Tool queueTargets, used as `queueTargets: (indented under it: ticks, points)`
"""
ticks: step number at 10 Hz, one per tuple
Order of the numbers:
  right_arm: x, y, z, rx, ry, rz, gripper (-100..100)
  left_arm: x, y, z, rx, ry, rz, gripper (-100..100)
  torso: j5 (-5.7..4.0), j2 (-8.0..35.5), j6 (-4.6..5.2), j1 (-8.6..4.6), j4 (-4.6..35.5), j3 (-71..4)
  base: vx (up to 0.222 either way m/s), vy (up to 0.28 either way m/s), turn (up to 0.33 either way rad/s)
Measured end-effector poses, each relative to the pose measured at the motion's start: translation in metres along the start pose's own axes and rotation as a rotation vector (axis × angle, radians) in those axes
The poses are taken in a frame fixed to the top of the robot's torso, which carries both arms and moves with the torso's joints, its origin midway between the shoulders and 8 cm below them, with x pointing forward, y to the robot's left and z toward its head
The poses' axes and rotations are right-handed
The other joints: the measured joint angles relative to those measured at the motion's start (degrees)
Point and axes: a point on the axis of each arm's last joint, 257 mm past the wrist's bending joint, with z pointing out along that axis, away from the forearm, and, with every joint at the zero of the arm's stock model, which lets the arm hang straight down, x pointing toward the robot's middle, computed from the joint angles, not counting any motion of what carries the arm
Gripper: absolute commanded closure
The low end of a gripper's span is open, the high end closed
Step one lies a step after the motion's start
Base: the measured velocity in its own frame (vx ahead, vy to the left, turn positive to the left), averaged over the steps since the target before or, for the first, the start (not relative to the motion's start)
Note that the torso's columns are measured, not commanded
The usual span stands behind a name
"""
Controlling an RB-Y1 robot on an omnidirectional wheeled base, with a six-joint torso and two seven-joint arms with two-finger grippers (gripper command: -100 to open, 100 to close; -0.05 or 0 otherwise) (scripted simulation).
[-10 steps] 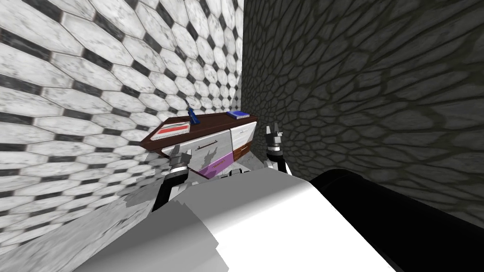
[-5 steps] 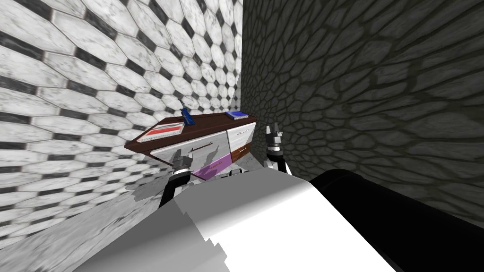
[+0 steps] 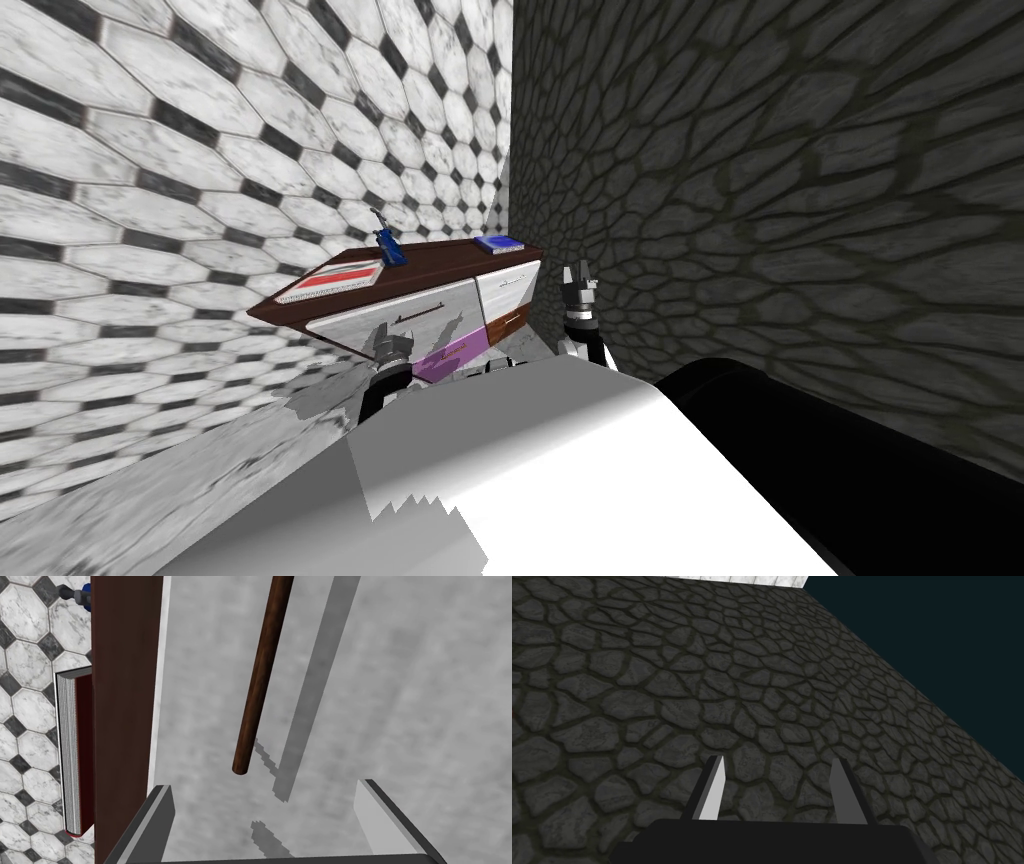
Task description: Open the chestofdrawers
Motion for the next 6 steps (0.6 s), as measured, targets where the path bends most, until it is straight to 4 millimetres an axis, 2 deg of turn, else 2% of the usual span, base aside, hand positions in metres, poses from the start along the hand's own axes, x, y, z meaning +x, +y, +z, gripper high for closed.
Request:
queueTargets:
  ticks: [1, 6]
  points:
    - [0.000, 0.000, 0.000, 0.000, 0.000, 0.000, 0, 0.000, 0.000, 0.000, -0.001, -0.002, -0.002, -100, 0.01, 0.01, 0.00, 0.05, 0.00, 0.01, -0.016, -0.015, -0.055]
    - [0.000, 0.000, 0.000, 0.000, 0.000, 0.000, 0, -0.016, -0.004, 0.031, 0.006, -0.026, 0.005, -100, -0.01, -0.07, -0.01, -0.03, -0.02, -0.04, -0.031, -0.017, -0.056]
